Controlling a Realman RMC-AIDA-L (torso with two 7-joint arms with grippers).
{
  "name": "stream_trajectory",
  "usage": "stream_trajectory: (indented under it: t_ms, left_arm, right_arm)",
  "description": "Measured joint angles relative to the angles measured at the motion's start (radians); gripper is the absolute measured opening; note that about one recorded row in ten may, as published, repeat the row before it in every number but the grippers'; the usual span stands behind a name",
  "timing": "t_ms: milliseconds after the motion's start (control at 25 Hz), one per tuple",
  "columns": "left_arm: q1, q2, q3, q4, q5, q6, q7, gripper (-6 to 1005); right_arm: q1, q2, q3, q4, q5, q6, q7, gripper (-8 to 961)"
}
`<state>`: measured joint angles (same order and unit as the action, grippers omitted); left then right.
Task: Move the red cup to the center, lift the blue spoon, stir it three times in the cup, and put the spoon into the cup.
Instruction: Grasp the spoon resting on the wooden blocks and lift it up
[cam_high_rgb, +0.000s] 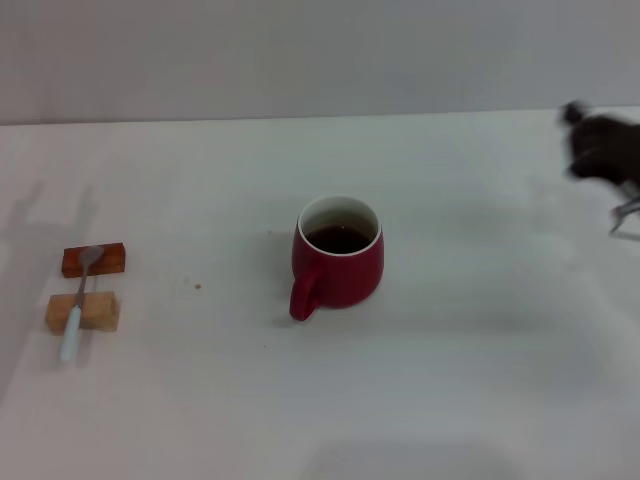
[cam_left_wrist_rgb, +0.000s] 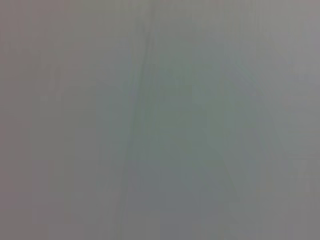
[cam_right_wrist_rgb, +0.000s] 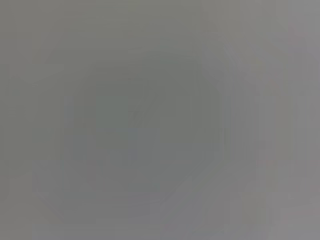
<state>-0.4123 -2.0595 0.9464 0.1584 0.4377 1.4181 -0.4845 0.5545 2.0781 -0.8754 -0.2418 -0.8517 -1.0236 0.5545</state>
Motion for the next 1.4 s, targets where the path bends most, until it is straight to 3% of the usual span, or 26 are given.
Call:
stream_trajectory:
  t_ms: [40,200,320,400,480,600,720,800,1080,1400]
  left_arm:
    - [0.0,0.0,0.0,0.0,0.0,0.0,0.0,690]
    - [0.048,0.009,0.054,0.078,0.013,-0.084,-0.143,690]
    - [0.095,0.027,0.076,0.151,0.09,-0.121,-0.257,690]
    - [0.144,0.054,0.079,0.228,0.199,-0.127,-0.387,690]
    - [0.154,0.064,0.079,0.244,0.233,-0.129,-0.426,689]
    - [0.198,0.118,0.074,0.314,0.429,-0.128,-0.624,687]
    - [0.224,0.132,0.071,0.358,0.524,-0.121,-0.702,686]
    - [0.257,0.135,0.071,0.405,0.623,-0.106,-0.765,685]
    - [0.315,0.124,0.071,0.421,0.698,-0.098,-0.816,681]
    - [0.387,0.092,0.074,0.416,0.741,-0.092,-0.759,677]
  right_arm:
    - [0.0,0.0,0.0,0.0,0.0,0.0,0.0,14]
    - [0.0,-0.007,0.019,0.025,0.242,0.015,-0.147,28]
    - [0.008,-0.011,0.039,0.015,0.249,0.05,-0.163,40]
    - [0.021,-0.016,0.09,-0.002,0.25,0.102,-0.173,47]
    - [0.025,-0.017,0.11,-0.003,0.251,0.106,-0.182,54]
    - [0.039,-0.017,0.198,-0.004,0.253,0.107,-0.247,113]
    - [0.047,-0.016,0.236,-0.004,0.254,0.107,-0.265,196]
    - [0.061,-0.021,0.29,-0.001,0.254,0.112,-0.27,253]
    - [0.08,-0.032,0.331,-0.004,0.255,0.107,-0.271,457]
    - [0.131,-0.048,0.332,-0.001,0.252,0.111,-0.273,492]
